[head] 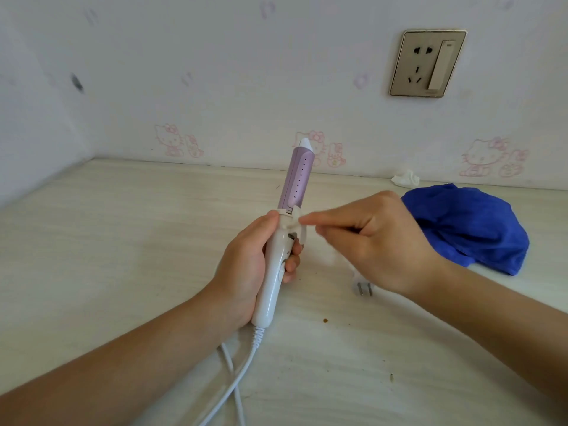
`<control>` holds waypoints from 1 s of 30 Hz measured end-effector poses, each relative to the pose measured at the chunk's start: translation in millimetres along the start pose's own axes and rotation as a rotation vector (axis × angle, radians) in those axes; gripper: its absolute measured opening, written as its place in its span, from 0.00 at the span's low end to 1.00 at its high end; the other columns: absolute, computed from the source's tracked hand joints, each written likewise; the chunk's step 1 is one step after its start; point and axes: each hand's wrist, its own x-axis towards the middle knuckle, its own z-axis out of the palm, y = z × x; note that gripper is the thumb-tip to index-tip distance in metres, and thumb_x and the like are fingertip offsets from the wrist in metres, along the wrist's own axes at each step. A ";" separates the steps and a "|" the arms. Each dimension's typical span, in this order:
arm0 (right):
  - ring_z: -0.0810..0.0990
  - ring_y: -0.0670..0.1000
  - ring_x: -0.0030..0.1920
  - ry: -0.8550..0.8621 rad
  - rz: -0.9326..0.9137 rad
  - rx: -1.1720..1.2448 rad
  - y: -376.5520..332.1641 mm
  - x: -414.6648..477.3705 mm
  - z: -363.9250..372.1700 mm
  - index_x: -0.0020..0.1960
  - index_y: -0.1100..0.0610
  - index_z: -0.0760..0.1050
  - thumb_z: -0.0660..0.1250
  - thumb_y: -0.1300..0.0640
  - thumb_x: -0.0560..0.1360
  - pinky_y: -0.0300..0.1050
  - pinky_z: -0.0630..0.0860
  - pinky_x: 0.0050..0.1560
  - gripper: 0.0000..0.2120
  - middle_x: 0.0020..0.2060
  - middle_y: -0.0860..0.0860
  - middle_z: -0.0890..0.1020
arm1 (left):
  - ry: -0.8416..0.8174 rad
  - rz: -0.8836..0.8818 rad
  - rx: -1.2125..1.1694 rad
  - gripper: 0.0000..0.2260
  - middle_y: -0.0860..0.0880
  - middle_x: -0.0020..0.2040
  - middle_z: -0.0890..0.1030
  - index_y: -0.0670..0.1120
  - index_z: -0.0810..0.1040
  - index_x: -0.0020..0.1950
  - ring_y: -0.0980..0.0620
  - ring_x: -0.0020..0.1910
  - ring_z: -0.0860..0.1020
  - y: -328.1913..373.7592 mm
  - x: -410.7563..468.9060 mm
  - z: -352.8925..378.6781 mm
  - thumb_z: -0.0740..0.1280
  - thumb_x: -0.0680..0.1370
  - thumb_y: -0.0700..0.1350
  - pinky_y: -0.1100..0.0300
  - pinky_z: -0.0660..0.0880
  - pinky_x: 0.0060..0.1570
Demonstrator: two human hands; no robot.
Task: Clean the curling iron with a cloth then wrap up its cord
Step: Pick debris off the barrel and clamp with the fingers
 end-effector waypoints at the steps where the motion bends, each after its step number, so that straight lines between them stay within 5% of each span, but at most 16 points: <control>1: 0.71 0.42 0.22 -0.019 -0.013 -0.002 -1.5 -1.5 1.3 0.54 0.55 0.87 0.69 0.70 0.77 0.25 0.64 0.30 0.14 0.22 0.37 0.75 | -0.006 0.000 0.002 0.17 0.43 0.37 0.77 0.40 0.78 0.56 0.50 0.28 0.72 0.0 0.0 -0.3 0.58 0.85 0.52 0.59 0.68 0.28; 6: 0.76 0.44 0.23 0.031 0.027 -0.008 2.3 1.9 -5.8 0.54 0.54 0.87 0.69 0.69 0.78 0.31 0.70 0.29 0.14 0.26 0.46 0.83 | -0.017 0.002 0.023 0.17 0.43 0.38 0.76 0.41 0.80 0.61 0.50 0.29 0.71 -0.1 -0.7 0.6 0.58 0.85 0.52 0.58 0.67 0.29; 18: 0.71 0.43 0.23 0.056 0.057 0.032 1.5 0.6 -5.4 0.56 0.52 0.87 0.69 0.68 0.79 0.33 0.67 0.27 0.14 0.25 0.52 0.81 | -0.053 -0.004 0.025 0.18 0.43 0.36 0.77 0.42 0.80 0.54 0.50 0.27 0.71 1.2 -3.0 1.3 0.57 0.85 0.53 0.59 0.68 0.28; 26: 0.66 0.41 0.21 0.045 -0.008 0.070 0.7 -5.4 3.5 0.56 0.55 0.87 0.69 0.69 0.79 0.26 0.63 0.29 0.14 0.21 0.40 0.71 | -0.053 -0.012 0.043 0.21 0.40 0.34 0.79 0.42 0.81 0.47 0.49 0.25 0.71 3.6 -4.7 0.8 0.56 0.85 0.56 0.60 0.69 0.26; 30: 0.74 0.34 0.26 -0.002 -0.148 0.025 -7.9 -16.2 14.2 0.56 0.57 0.87 0.69 0.72 0.77 0.21 0.66 0.35 0.15 0.27 0.25 0.74 | -0.001 -0.007 -0.023 0.22 0.44 0.34 0.78 0.44 0.83 0.44 0.49 0.26 0.73 2.9 -3.3 -1.2 0.59 0.84 0.57 0.59 0.71 0.26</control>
